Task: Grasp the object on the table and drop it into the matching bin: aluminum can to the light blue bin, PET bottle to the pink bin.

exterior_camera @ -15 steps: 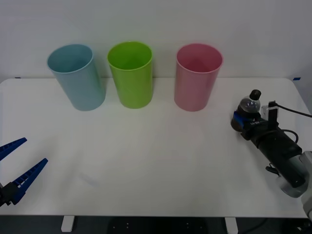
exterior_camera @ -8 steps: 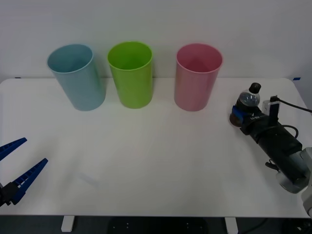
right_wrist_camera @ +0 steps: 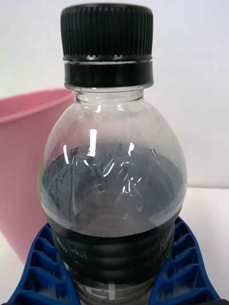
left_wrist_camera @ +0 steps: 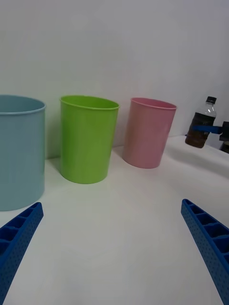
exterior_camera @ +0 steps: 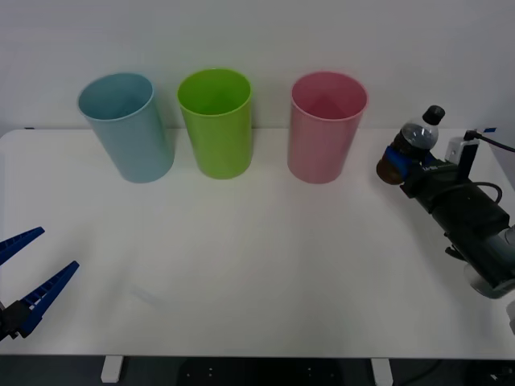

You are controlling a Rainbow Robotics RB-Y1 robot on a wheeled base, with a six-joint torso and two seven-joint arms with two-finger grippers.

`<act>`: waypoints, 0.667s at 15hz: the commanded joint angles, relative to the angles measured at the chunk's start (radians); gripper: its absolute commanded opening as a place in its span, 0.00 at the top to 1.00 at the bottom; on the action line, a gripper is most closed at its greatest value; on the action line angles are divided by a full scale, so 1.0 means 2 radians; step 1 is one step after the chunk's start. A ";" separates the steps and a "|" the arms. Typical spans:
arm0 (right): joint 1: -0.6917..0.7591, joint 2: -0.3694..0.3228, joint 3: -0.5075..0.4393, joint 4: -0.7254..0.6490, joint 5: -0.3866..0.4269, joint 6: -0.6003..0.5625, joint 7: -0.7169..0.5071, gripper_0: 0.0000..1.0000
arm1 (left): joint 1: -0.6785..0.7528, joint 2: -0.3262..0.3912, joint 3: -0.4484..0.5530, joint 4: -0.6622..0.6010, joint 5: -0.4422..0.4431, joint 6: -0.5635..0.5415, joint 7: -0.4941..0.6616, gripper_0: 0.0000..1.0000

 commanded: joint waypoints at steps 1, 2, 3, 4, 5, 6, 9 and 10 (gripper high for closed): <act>0.000 -0.012 0.000 -0.030 0.007 -0.004 -0.046 1.00 | 0.000 0.000 0.000 0.000 0.000 0.000 0.000 0.00; 0.000 -0.016 0.001 -0.037 0.008 -0.005 -0.058 1.00 | 0.000 0.000 0.000 0.000 0.000 0.000 0.000 0.00; 0.000 -0.023 0.000 -0.047 0.008 -0.007 -0.075 1.00 | 0.000 0.000 0.000 0.000 0.000 0.000 0.000 0.00; 0.000 -0.027 0.000 -0.056 0.008 -0.008 -0.088 1.00 | 0.000 0.000 0.000 0.000 0.000 0.000 0.000 0.00; 0.000 -0.032 0.001 -0.065 0.008 -0.008 -0.101 1.00 | 0.000 0.000 0.000 0.000 0.000 0.000 0.000 0.00; 0.000 -0.036 0.000 -0.077 0.008 -0.008 -0.119 1.00 | 0.000 0.000 0.000 0.000 0.000 0.000 0.000 0.00; 0.000 -0.048 0.000 -0.114 0.008 -0.005 -0.168 1.00 | 0.000 0.000 0.000 0.000 0.000 0.000 0.000 0.00; -0.001 -0.051 0.000 -0.124 0.008 -0.004 -0.181 1.00 | 0.000 0.000 0.000 0.000 0.000 0.000 0.000 0.00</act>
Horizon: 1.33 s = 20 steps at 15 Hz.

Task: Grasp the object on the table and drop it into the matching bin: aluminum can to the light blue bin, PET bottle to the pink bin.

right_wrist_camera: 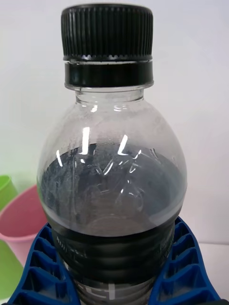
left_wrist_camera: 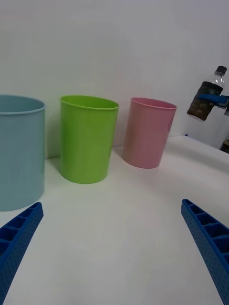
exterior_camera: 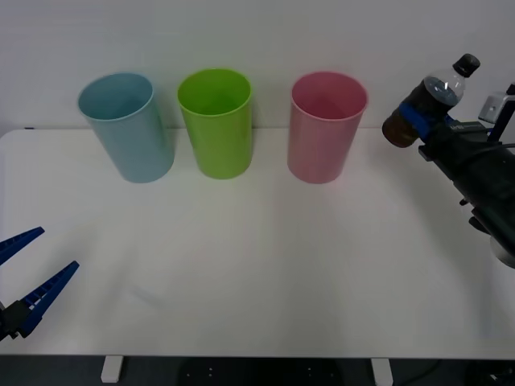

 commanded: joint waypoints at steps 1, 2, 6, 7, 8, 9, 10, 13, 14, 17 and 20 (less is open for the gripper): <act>-0.001 -0.012 0.000 -0.038 0.001 0.001 -0.043 1.00 | 0.000 0.000 0.000 0.000 0.000 0.000 0.000 0.00; -0.003 -0.013 0.001 -0.047 0.005 0.001 -0.053 1.00 | 0.000 0.000 0.000 0.000 0.000 0.000 0.000 0.00; -0.041 -0.018 0.007 -0.055 0.045 -0.001 -0.066 1.00 | 0.000 0.000 0.000 0.000 0.000 0.000 0.000 0.00; -0.051 -0.018 0.014 -0.054 0.046 0.000 -0.070 1.00 | 0.000 0.000 0.000 0.000 0.000 0.000 0.000 0.00; -0.057 -0.018 0.018 -0.054 0.047 0.001 -0.070 1.00 | 0.000 0.000 0.000 0.000 0.000 0.000 0.000 0.00; -0.061 -0.019 0.022 -0.054 0.050 0.001 -0.073 1.00 | 0.000 0.000 0.000 0.000 0.000 0.000 0.000 0.00; -0.069 -0.018 0.027 -0.052 0.067 0.002 -0.075 1.00 | 0.000 0.000 0.000 0.000 0.000 0.000 0.000 0.00; -0.107 -0.019 0.051 -0.019 0.074 0.002 -0.072 1.00 | 0.000 0.000 0.000 0.000 0.000 0.000 0.000 0.00; -0.121 -0.018 0.057 -0.003 0.079 0.002 -0.070 1.00 | 0.000 0.000 0.000 0.000 0.000 0.000 0.000 0.00; -0.162 -0.004 0.070 0.042 0.114 0.002 -0.063 1.00 | 0.000 0.000 0.000 0.000 0.000 0.000 0.000 0.00; -0.198 0.018 0.070 0.089 0.147 0.002 -0.060 1.00 | 0.000 0.000 0.000 0.000 0.000 0.000 0.000 0.00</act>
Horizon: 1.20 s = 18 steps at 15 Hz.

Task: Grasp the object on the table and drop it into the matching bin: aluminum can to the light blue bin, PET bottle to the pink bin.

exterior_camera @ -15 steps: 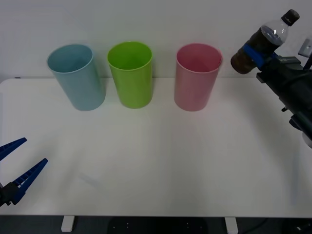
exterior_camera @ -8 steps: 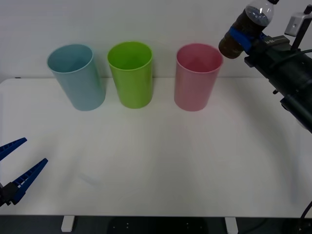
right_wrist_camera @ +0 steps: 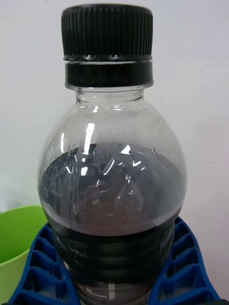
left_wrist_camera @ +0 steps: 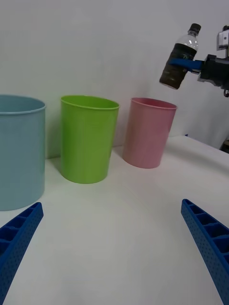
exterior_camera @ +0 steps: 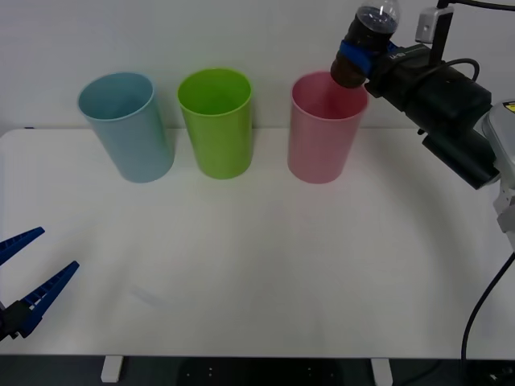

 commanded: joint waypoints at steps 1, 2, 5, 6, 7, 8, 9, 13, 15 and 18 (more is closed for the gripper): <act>-0.034 0.020 0.000 0.046 0.026 -0.001 0.004 1.00 | 0.000 0.000 0.000 0.000 0.000 0.000 0.000 0.00; -0.050 0.026 0.001 0.068 0.032 0.000 0.006 1.00 | 0.000 0.000 0.000 0.000 0.000 0.000 0.000 0.00; -0.078 0.034 0.003 0.109 0.034 -0.001 0.013 1.00 | 0.000 0.000 0.000 0.000 0.000 0.000 0.000 0.00; -0.078 0.034 0.004 0.112 0.034 -0.001 0.014 1.00 | 0.000 0.000 0.000 0.000 0.000 0.000 0.000 0.00; -0.078 0.034 0.005 0.112 0.034 0.000 0.015 1.00 | 0.000 0.000 0.000 0.000 0.000 0.000 0.000 0.00; -0.078 0.034 0.005 0.112 0.034 -0.001 0.016 1.00 | 0.000 0.000 0.000 0.000 0.000 0.000 0.000 0.00; -0.078 0.034 0.005 0.112 0.034 -0.001 0.016 0.96 | 0.000 0.000 0.000 0.000 0.000 0.000 0.000 0.00; -0.077 0.034 0.005 0.112 0.033 -0.002 0.023 0.00 | 0.000 0.000 0.000 0.000 0.000 0.000 0.000 0.00; -0.077 0.033 0.003 0.112 0.031 -0.002 0.026 0.00 | 0.000 0.000 0.000 0.000 0.000 0.000 0.000 0.00; -0.074 0.031 0.002 0.112 0.022 -0.002 0.029 0.00 | 0.000 0.000 0.000 0.000 0.000 0.000 0.000 0.00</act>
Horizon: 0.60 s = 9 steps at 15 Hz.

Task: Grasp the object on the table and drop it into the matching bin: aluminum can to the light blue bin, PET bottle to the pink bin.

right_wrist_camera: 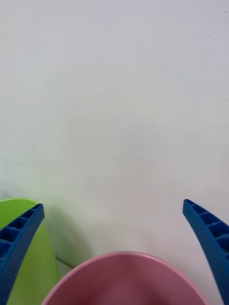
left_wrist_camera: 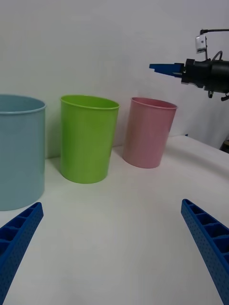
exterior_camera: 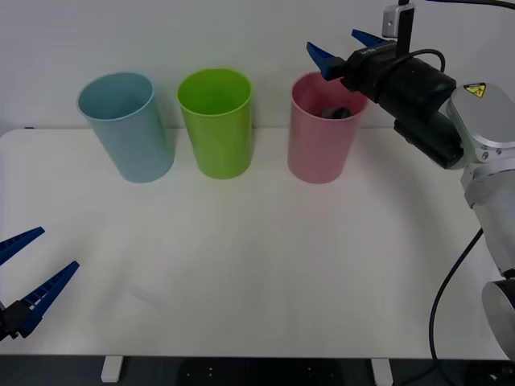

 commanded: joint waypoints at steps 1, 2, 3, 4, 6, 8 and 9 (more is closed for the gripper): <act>0.004 -0.002 -0.002 -0.002 -0.010 -0.001 0.004 0.00 | 0.000 0.000 0.000 0.000 0.000 0.000 0.000 0.00; 0.011 -0.003 -0.006 -0.011 -0.012 -0.001 0.005 0.00 | 0.000 0.000 0.000 0.000 0.000 0.000 0.000 0.00; 0.021 -0.003 -0.010 -0.024 -0.012 -0.002 0.006 0.00 | 0.000 0.000 0.000 0.000 0.000 0.000 0.000 0.00; 0.030 -0.005 -0.011 -0.036 -0.012 -0.002 0.006 0.00 | 0.000 0.000 0.000 0.000 0.000 0.000 0.000 0.00; 0.054 -0.012 -0.012 -0.066 -0.013 -0.002 0.003 0.00 | 0.000 0.000 0.000 0.000 0.000 0.000 0.000 0.00; 0.080 -0.019 -0.013 -0.097 -0.017 -0.002 0.003 0.00 | 0.000 0.000 0.000 0.000 0.000 0.000 0.000 0.00; 0.095 -0.025 -0.013 -0.110 -0.023 -0.002 0.004 0.00 | 0.000 0.000 0.000 0.000 0.000 0.000 0.000 0.00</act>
